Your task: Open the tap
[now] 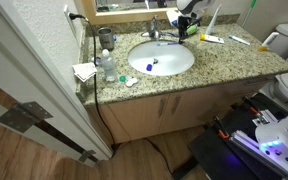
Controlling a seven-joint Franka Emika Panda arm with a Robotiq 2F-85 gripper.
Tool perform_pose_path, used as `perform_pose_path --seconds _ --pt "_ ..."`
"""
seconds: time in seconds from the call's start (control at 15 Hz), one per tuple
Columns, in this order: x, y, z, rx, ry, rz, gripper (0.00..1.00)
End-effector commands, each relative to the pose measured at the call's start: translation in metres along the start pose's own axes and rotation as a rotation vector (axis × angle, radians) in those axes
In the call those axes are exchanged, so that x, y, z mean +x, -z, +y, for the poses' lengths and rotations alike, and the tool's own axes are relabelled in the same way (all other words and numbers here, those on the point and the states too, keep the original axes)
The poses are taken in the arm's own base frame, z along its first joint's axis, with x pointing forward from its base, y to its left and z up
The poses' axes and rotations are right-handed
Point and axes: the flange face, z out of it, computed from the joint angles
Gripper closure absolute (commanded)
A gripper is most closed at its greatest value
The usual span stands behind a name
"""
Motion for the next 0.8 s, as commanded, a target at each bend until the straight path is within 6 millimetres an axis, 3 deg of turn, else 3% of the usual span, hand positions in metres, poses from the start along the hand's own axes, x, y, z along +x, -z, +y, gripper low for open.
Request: perform_pose_path --seconds 0.0,0.07,0.13,0.4,0.47,0.67,0.73 --pt "-0.0013 -0.0002 -0.0007 0.006 -0.008 -0.003 0.91" --pt "-0.0022 -0.0011 -0.0005 0.007 -0.012 -0.003 0.91" --pt "-0.0014 -0.0004 0.003 -0.018 0.01 -0.029 0.98" --pt "-0.0046 0.0016 0.0083 -0.05 0.061 -0.091 0.98" --pt "-0.0097 -0.0046 0.0044 -0.029 0.04 -0.055 0.91" --pt "-0.0093 -0.0046 0.0042 -0.033 0.048 -0.066 0.91" --pt "-0.0091 -0.0046 0.0041 -0.033 0.048 -0.066 0.98"
